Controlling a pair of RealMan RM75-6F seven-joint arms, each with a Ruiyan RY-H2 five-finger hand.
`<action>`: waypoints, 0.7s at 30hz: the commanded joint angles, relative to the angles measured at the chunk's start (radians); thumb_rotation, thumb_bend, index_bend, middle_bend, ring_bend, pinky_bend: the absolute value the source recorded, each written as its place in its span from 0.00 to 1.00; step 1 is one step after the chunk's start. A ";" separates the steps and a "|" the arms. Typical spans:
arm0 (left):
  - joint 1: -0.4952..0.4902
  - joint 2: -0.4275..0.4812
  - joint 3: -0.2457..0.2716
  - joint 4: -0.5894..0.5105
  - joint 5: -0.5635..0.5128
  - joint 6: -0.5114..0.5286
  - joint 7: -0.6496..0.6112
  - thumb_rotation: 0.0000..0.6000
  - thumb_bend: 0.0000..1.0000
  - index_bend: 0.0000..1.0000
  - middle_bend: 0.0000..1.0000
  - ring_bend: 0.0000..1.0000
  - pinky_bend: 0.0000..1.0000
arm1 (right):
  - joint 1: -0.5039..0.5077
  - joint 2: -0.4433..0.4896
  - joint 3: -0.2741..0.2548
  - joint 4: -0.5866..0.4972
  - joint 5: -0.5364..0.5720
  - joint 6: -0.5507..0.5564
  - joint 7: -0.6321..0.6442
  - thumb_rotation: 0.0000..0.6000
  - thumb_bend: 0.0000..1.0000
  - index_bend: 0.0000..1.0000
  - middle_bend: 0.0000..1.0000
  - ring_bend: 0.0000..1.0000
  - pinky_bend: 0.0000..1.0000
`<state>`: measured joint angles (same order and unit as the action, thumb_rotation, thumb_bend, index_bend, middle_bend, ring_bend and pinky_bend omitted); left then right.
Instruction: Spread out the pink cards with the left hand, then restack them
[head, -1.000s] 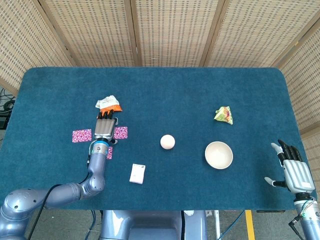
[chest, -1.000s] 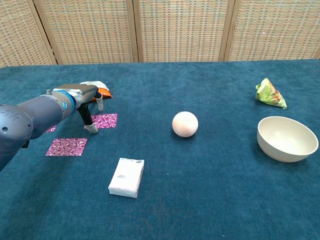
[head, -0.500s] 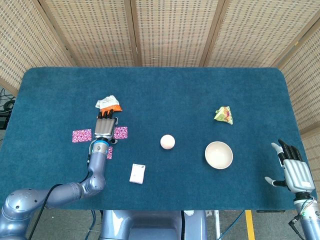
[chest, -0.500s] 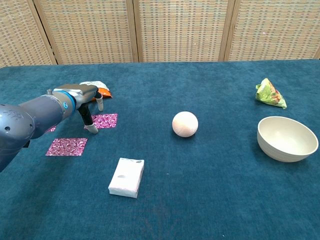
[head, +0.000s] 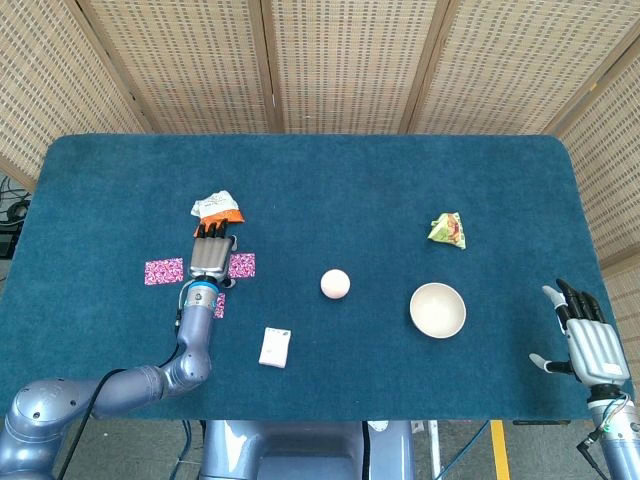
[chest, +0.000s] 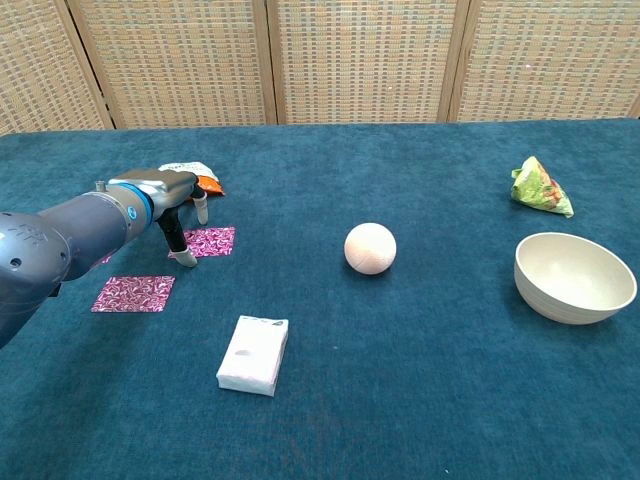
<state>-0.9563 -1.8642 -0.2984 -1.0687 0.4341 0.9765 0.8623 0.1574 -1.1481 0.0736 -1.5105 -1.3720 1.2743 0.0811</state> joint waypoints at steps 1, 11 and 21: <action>0.000 0.002 -0.003 -0.002 -0.002 0.000 0.002 1.00 0.25 0.34 0.00 0.00 0.00 | 0.000 0.000 0.000 0.000 0.000 -0.001 -0.001 1.00 0.13 0.09 0.00 0.00 0.00; 0.004 -0.001 -0.003 0.005 -0.004 -0.004 0.004 1.00 0.26 0.38 0.00 0.00 0.00 | 0.001 -0.001 -0.001 0.002 0.002 -0.004 -0.002 1.00 0.13 0.09 0.00 0.00 0.00; 0.008 0.002 -0.005 0.008 -0.009 -0.003 0.009 1.00 0.27 0.39 0.00 0.00 0.00 | 0.001 -0.001 -0.001 0.000 0.001 -0.002 -0.002 1.00 0.13 0.09 0.00 0.00 0.00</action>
<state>-0.9482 -1.8624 -0.3037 -1.0602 0.4249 0.9733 0.8719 0.1580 -1.1489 0.0725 -1.5104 -1.3708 1.2724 0.0787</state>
